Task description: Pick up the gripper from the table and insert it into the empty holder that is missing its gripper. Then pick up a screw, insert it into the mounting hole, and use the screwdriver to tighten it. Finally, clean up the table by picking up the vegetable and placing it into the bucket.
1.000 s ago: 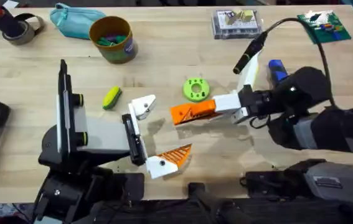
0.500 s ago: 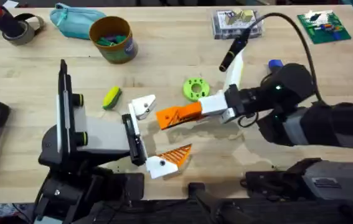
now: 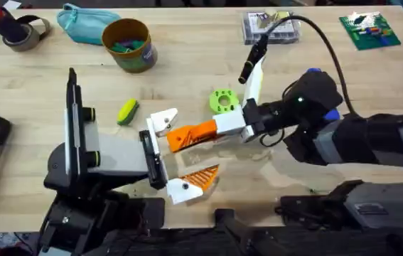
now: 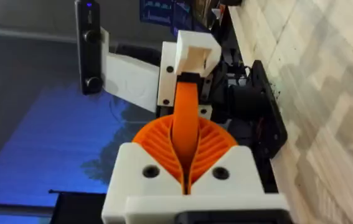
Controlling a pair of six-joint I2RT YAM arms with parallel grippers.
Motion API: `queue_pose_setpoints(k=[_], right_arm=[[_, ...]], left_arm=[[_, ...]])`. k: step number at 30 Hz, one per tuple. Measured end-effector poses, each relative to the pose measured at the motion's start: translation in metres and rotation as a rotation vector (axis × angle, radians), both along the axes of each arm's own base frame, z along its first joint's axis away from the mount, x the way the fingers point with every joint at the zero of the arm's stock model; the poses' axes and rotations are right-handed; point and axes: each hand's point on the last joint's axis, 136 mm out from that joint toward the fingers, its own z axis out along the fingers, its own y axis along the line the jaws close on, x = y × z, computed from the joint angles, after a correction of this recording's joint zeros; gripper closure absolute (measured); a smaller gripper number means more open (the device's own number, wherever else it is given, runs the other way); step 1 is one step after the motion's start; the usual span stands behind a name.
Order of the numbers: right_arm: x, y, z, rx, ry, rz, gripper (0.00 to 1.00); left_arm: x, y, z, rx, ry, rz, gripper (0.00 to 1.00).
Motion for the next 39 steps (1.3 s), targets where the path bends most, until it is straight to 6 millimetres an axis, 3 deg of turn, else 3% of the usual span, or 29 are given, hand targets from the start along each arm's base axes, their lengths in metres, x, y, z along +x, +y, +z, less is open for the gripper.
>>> queue_pose_setpoints(k=[39], right_arm=[[0.0107, 0.0019, -0.0014, -0.005, 0.013, -0.063, 0.978]], left_arm=[[0.0000, 0.0000, 0.0000, 0.000, 0.000, 0.000, 0.014]])
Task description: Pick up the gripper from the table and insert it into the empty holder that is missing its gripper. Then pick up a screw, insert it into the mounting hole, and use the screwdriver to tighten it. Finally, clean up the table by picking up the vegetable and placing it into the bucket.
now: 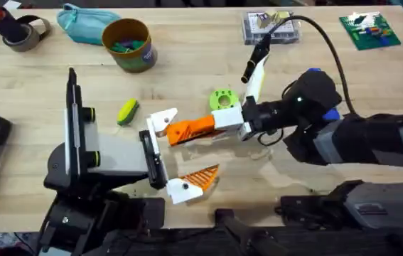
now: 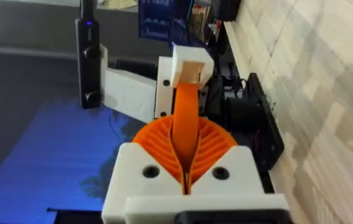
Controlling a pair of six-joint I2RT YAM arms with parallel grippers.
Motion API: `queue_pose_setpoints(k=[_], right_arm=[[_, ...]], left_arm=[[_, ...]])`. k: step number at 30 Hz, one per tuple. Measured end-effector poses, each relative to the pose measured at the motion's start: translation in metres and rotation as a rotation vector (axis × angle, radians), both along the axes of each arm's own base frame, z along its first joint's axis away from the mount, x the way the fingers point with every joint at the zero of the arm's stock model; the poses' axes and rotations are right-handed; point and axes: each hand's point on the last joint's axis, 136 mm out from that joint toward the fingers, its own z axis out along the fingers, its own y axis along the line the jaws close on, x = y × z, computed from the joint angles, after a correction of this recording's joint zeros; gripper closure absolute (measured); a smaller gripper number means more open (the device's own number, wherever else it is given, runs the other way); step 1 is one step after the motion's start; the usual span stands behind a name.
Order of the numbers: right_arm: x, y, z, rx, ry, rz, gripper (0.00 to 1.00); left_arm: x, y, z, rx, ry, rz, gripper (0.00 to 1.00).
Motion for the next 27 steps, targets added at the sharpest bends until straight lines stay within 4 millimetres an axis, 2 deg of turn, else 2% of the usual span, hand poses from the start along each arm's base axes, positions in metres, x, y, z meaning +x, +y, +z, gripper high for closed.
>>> queue_pose_setpoints(k=[27], right_arm=[[0.008, 0.011, -0.004, -0.005, 0.044, -0.069, 0.978]], left_arm=[[0.001, 0.000, 0.000, 0.000, 0.002, 0.009, 0.015]])
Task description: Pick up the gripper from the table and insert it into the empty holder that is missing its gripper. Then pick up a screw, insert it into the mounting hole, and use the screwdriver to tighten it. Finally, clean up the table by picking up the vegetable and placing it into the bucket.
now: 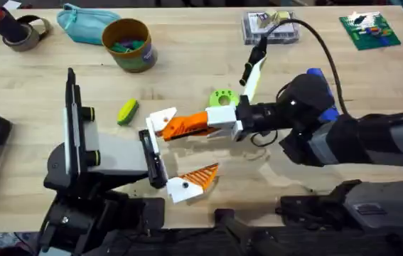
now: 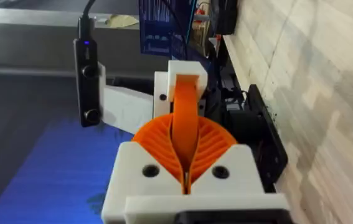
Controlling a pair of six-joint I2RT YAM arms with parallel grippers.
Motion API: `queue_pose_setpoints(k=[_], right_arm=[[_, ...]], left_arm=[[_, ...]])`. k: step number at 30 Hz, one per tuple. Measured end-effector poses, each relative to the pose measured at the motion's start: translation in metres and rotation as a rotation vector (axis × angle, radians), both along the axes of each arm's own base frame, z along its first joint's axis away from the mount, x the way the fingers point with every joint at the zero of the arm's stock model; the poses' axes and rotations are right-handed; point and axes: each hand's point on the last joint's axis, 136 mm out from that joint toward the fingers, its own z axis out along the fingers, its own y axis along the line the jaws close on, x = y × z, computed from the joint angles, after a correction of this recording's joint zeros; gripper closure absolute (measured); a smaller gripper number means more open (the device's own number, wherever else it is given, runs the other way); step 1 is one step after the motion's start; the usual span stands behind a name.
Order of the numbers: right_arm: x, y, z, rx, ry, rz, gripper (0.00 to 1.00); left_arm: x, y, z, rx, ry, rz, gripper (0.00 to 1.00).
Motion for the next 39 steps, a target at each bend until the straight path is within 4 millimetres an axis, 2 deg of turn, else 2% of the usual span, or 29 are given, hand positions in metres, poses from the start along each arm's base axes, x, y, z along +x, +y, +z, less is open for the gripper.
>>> queue_pose_setpoints(k=[7, 17, 39], right_arm=[[0.002, 0.001, 0.001, 0.000, 0.004, -0.001, 0.978], [0.015, 0.011, -0.002, -0.001, 0.008, 0.013, 0.978], [0.016, 0.014, 0.000, -0.002, 0.011, 0.022, 0.978]], left_arm=[[0.000, 0.000, 0.000, 0.000, 0.000, 0.001, 0.014], [0.000, 0.000, 0.000, -0.002, 0.006, 0.002, 0.014], [0.002, 0.001, 0.000, -0.002, 0.006, 0.013, 0.014]])
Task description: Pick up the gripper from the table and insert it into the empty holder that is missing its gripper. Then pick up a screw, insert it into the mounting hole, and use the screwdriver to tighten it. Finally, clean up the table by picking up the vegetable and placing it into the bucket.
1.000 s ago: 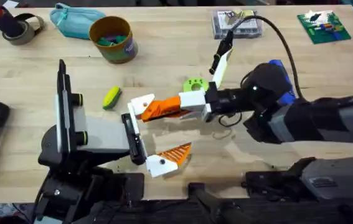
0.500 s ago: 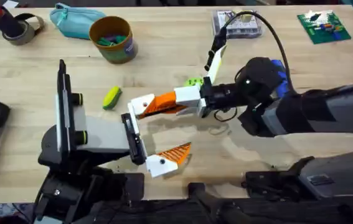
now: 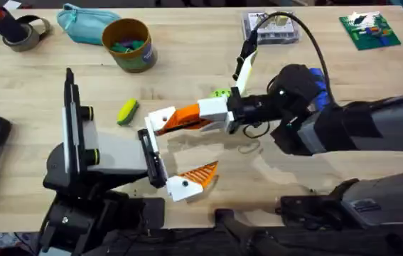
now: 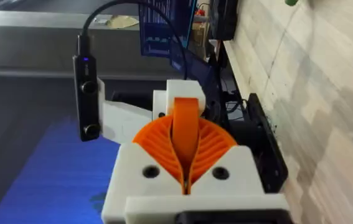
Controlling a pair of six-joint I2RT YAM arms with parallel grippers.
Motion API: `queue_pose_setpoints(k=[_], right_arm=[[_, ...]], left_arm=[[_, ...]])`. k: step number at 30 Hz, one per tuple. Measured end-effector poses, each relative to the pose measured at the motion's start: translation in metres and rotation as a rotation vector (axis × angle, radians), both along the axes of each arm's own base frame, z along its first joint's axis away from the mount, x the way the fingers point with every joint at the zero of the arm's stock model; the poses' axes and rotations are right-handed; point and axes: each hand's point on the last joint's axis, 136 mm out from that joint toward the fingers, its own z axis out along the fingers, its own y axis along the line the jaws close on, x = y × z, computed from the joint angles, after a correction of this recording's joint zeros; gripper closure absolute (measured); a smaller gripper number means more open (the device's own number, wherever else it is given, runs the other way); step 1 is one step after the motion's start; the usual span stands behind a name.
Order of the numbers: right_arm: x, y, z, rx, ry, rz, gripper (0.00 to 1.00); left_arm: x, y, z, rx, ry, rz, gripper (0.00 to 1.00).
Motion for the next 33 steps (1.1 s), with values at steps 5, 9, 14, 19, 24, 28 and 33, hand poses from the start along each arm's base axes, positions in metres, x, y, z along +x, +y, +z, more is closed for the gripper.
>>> queue_pose_setpoints(k=[5, 9, 14, 19, 24, 28, 33], right_arm=[[0.0001, 0.0001, 0.0000, -0.001, 0.001, 0.000, 0.978], [0.0005, 0.0004, -0.0012, -0.006, 0.008, 0.000, 0.978], [0.0008, 0.0006, -0.0011, -0.006, 0.009, 0.000, 0.989], [0.0008, 0.0006, -0.0010, -0.006, 0.009, 0.000, 0.991], [0.0009, 0.0007, -0.0009, -0.006, 0.008, 0.000, 0.991], [0.0013, 0.0008, -0.0009, -0.008, 0.035, -0.002, 0.991], [0.0021, 0.0013, -0.0032, -0.021, 0.086, -0.005, 0.991]], left_arm=[[0.0001, 0.0000, 0.0000, 0.000, 0.000, 0.000, 0.015], [0.0004, 0.0001, -0.0001, 0.000, 0.002, 0.002, 0.015], [0.0005, 0.0002, 0.0000, -0.001, 0.004, 0.003, 0.014], [0.0005, 0.0002, -0.0001, -0.001, 0.005, 0.003, 0.015], [0.0005, 0.0002, -0.0001, -0.001, 0.005, 0.003, 0.014], [0.0006, 0.0002, 0.0000, -0.001, 0.005, 0.004, 0.014], [0.0011, 0.0004, -0.0002, -0.004, 0.016, 0.007, 0.014]])
